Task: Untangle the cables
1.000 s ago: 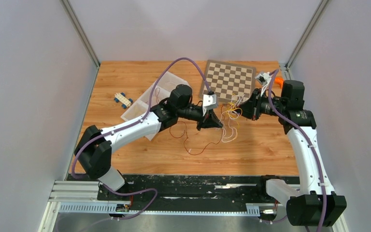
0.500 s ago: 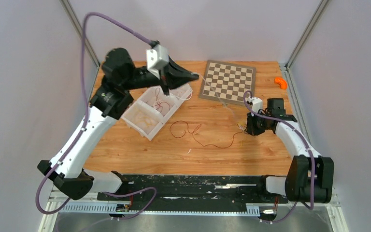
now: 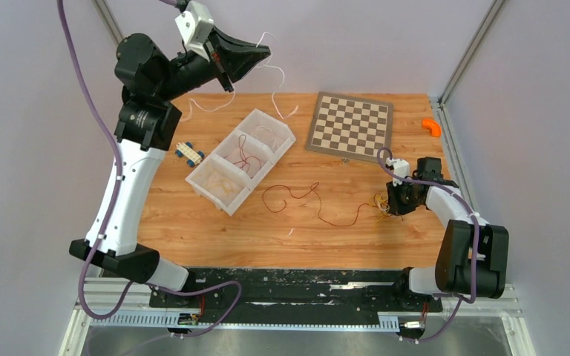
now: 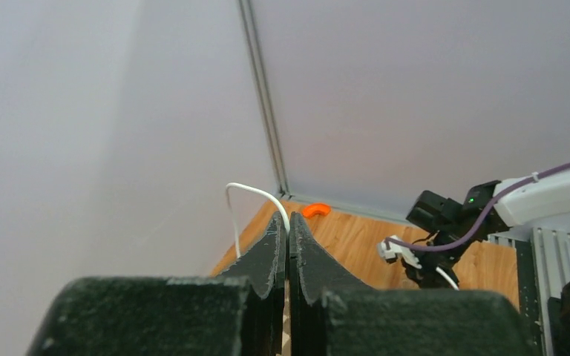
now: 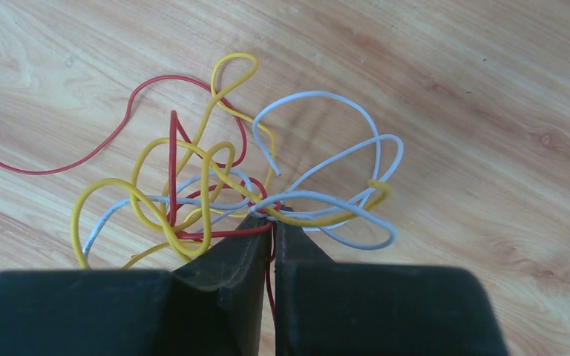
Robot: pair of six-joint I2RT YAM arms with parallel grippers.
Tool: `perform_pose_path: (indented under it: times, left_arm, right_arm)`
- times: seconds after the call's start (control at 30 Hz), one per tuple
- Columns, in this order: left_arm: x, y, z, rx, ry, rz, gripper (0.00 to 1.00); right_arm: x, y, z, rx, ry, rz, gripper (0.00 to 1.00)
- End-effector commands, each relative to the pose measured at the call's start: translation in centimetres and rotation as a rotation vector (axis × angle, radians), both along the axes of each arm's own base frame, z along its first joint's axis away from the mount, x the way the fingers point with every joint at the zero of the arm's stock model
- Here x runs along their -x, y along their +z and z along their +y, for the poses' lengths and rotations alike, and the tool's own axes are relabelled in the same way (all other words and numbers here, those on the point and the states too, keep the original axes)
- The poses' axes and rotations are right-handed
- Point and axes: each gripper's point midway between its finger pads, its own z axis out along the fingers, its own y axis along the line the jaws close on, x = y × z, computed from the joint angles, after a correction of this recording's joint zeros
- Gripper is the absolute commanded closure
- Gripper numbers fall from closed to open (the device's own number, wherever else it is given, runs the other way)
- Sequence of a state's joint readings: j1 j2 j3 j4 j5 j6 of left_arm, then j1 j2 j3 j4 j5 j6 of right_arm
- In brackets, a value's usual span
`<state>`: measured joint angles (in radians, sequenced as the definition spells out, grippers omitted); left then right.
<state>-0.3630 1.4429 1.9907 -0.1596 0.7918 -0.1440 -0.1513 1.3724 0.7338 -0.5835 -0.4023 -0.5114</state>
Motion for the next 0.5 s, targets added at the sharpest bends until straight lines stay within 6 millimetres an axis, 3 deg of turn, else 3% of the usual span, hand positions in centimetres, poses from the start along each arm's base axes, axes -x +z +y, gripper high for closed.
perform_pose_path:
  times: [0.0,0.2,0.27,0.47]
  left_arm:
    - [-3.7,-1.0,1.4,0.013,0.125,0.031,1.0]
    - [-9.1,-5.8,3.0,-0.015,0.261,0.082,1.0]
    - [-10.0,-7.3,2.6,-0.017,0.251,0.103,1.0]
    - [-12.2,-9.1,1.3,0.004,0.205,0.14,1.0]
  right_arm:
    - [-1.8,1.6,0.1,-0.011,0.016,-0.078,0.92]
    - [-1.8,2.6,1.1,-0.067,0.021,-0.088,0.91]
    - [-1.8,3.1,1.6,-0.092,0.026,-0.093,0.92]
    - [-1.6,5.3,2.9,-0.163,0.046,-0.129,0.93]
